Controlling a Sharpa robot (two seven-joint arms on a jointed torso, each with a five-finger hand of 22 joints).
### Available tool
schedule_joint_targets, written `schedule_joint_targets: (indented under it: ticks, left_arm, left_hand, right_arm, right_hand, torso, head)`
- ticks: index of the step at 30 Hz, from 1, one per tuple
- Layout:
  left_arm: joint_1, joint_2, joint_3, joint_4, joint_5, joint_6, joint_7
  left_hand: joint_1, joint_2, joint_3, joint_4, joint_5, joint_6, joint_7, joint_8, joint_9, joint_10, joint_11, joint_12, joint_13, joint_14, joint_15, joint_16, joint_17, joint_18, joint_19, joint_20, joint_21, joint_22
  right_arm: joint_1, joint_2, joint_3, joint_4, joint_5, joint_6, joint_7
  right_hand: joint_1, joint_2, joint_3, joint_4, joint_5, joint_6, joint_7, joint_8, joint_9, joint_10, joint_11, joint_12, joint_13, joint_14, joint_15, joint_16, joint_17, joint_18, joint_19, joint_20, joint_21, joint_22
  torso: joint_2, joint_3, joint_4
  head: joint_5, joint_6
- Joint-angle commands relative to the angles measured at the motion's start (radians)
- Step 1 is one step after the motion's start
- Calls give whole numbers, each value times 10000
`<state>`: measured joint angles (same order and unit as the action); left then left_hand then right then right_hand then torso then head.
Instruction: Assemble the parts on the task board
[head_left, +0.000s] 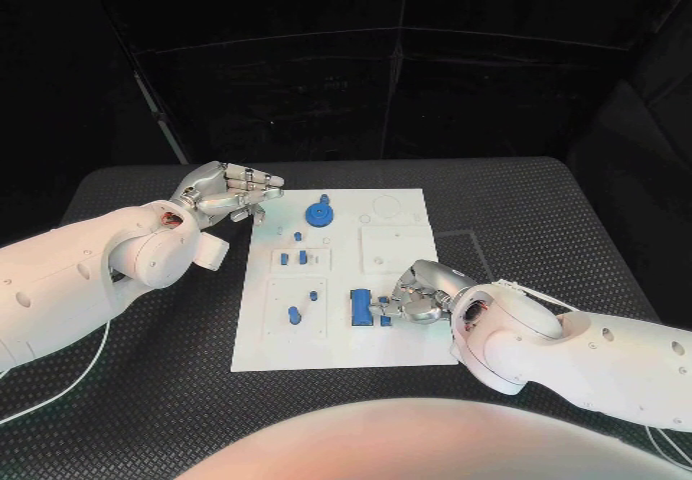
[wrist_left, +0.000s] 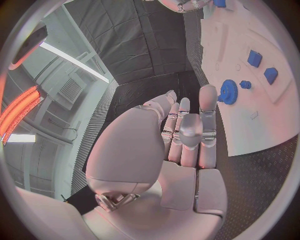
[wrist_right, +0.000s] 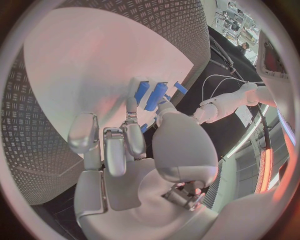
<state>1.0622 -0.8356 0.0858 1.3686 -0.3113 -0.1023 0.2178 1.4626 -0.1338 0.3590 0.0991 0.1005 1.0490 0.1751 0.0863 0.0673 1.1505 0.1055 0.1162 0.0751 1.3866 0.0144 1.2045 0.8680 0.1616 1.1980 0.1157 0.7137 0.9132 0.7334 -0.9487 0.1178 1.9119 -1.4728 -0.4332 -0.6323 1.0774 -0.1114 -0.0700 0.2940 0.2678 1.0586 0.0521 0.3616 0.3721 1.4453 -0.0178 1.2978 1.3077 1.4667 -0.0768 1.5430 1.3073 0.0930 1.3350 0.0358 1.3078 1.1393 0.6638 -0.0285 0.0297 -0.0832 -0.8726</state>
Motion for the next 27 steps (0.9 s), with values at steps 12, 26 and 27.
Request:
schedule_joint_targets:
  ticks: [12, 26, 27]
  left_arm:
    - [15, 1, 9, 12, 45, 124, -12]
    - [14, -23, 8, 7, 45, 128, -20]
    - [14, -22, 8, 6, 45, 128, -20]
  left_hand:
    - [-100, 15, -1, 8, 1, -66, 19, -37, -2, -58, -5, 53, 11, -71, 34, -16, -15, 132, -62, 35, -75, -25]
    - [-100, 15, -1, 8, 1, -66, 19, -37, -2, -58, -5, 53, 11, -71, 34, -16, -15, 132, -62, 35, -75, -25]
    - [-100, 15, -1, 8, 1, -66, 19, -37, -2, -58, -5, 53, 11, -71, 34, -16, -15, 132, -62, 35, -75, -25]
  right_arm:
    - [2, -190, -6, 92, -51, 206, 65]
    - [1, -459, -8, 232, -74, 458, 386]
    - [1, -454, -8, 222, -74, 470, 390]
  right_hand:
    - [1132, 426, -222, -196, 81, -15, 60, -52, 65, -4, 23, -13, 343, 926, 1, -6, 2074, 11, -24, -3, -69, -28]
    - [1822, 395, -469, -238, -420, -2, 76, -55, 83, 10, 38, 25, 378, 934, 11, 11, 2108, 1, -6, 13, -54, 16]
    - [1839, 396, -479, -236, -437, 1, 75, -54, 84, 9, 38, 24, 377, 934, 11, 11, 2110, 0, -3, 13, -52, 20]
  torso:
    - [-1, 2, 1]
    - [-14, 2, 1]
    - [-7, 2, 4]
  head:
    - [-11, 0]
    - [-26, 0]
    - [-31, 0]
